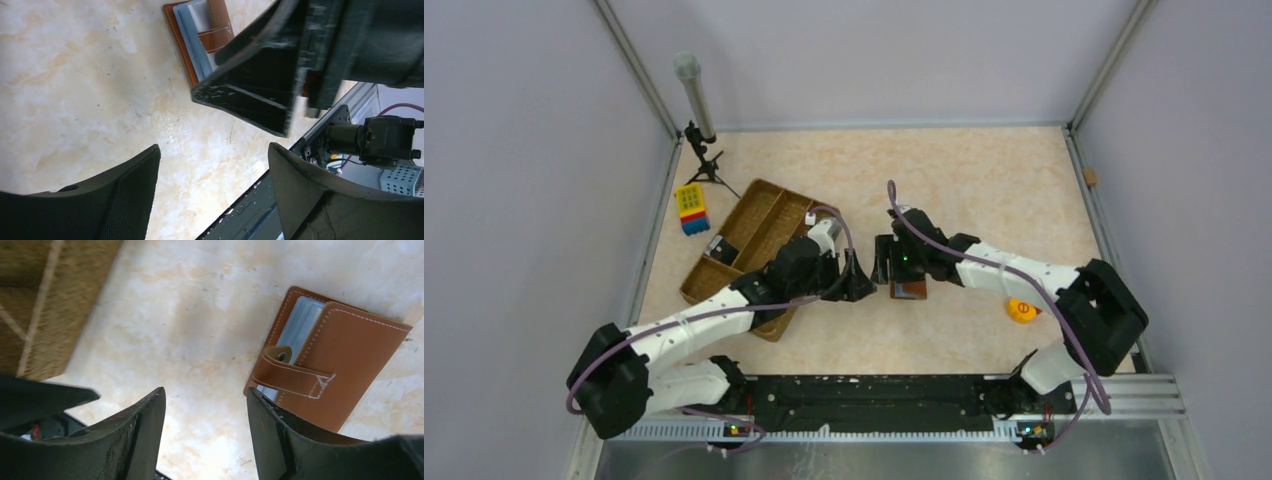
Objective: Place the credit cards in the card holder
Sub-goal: Close the card holder at the center of the board.
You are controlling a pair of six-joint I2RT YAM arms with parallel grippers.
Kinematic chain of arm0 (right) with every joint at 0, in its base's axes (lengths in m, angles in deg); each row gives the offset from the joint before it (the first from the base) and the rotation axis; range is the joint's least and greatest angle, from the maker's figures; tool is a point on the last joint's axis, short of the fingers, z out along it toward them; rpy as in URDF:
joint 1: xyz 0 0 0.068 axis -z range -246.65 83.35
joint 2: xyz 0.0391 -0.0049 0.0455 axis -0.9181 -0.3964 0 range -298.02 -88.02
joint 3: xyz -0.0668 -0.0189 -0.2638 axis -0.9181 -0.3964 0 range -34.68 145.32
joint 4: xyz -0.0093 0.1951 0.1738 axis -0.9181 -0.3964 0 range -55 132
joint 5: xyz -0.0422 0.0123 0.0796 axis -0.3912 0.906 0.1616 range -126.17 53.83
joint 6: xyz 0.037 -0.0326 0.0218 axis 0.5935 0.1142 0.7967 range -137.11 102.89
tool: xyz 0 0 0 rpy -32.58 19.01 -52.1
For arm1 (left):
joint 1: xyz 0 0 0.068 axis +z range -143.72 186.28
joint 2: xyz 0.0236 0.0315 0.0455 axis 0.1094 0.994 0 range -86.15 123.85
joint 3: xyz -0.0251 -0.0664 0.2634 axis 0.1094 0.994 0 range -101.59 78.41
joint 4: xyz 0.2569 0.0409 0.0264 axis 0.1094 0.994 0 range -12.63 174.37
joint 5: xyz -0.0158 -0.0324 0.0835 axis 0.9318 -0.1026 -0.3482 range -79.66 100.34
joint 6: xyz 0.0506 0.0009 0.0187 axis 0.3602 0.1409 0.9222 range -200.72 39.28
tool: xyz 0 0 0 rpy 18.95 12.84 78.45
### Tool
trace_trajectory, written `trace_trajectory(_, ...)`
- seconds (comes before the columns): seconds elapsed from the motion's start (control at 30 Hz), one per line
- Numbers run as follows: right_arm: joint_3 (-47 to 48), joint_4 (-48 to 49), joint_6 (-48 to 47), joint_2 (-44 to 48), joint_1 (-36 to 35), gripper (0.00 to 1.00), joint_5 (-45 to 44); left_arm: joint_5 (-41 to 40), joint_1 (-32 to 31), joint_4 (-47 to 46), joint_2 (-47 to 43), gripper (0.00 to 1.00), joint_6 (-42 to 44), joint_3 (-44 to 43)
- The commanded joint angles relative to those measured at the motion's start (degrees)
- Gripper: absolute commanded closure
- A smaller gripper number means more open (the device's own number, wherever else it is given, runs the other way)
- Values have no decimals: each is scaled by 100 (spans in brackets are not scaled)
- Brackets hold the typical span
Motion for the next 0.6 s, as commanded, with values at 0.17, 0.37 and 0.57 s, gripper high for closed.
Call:
trace_trajectory(0.17,465,-810,-455,1740,250,32,-492,-607,20,419,-227,18,7,-617)
trace_trajectory(0.37,-385,-675,-530,2363,1690,32,-195,-150,21,181,657,18,-90,-1048)
trace_trajectory(0.57,-1142,-107,-622,1967,2212,37,479,74,23,-354,1670,18,-392,-1363)
